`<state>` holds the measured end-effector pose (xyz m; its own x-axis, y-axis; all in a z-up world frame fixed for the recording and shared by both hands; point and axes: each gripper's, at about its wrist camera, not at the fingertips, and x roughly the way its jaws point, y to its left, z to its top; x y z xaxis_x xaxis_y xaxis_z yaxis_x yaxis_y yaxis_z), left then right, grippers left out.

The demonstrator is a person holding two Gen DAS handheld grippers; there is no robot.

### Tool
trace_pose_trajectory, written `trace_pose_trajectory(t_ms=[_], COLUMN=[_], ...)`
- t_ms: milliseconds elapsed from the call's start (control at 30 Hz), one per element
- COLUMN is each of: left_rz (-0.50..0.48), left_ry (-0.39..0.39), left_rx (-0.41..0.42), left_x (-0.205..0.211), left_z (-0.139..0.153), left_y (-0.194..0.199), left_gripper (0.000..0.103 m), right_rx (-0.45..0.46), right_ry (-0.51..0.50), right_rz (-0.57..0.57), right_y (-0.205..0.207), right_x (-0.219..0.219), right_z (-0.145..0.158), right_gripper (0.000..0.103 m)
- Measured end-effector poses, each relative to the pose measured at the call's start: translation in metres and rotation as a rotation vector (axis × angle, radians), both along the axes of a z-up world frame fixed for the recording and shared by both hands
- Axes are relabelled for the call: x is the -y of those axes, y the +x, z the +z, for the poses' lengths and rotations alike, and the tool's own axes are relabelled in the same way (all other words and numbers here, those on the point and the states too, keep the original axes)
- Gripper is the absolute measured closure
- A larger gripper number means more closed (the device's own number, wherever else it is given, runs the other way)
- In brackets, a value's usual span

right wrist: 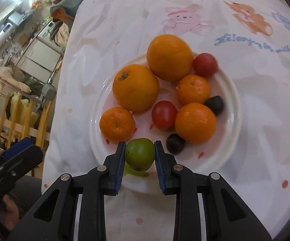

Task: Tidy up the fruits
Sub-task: 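Lower the lime and plum onto the pink plate with both tools, then open both tools to release the fruits and withdraw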

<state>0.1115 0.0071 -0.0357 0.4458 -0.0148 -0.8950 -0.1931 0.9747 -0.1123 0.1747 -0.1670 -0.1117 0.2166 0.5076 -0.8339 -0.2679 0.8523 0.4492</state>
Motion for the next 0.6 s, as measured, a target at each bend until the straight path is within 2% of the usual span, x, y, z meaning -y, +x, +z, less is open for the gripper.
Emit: trace_pose_trajectory(t_ms=[200, 300, 367, 533, 600], left_rz=[0.032, 0.045, 0.05, 0.043, 0.042], left_ry=[0.012, 0.012, 0.01, 0.058, 0.071], left_rx=[-0.014, -0.013, -0.012, -0.003, 0.015], left_x=[-0.008, -0.011, -0.013, -0.012, -0.013], left_z=[-0.002, -0.002, -0.002, -0.001, 0.003], left_y=[0.004, 0.005, 0.005, 0.004, 0.001], left_gripper=[0.022, 0.022, 0.022, 0.022, 0.022], right_rx=[-0.026, -0.022, -0.01, 0.047, 0.056], right_ry=[0.0, 0.003, 0.005, -0.007, -0.014], right_rz=[0.005, -0.004, -0.001, -0.008, -0.017], right_y=[0.004, 0.004, 0.002, -0.01, -0.015], right_x=[-0.001, 0.003, 0.004, 0.013, 0.02], right_z=[-0.008, -0.005, -0.001, 0.02, 0.03], right_gripper=[0.07, 0.059, 0.056, 0.04, 0.04])
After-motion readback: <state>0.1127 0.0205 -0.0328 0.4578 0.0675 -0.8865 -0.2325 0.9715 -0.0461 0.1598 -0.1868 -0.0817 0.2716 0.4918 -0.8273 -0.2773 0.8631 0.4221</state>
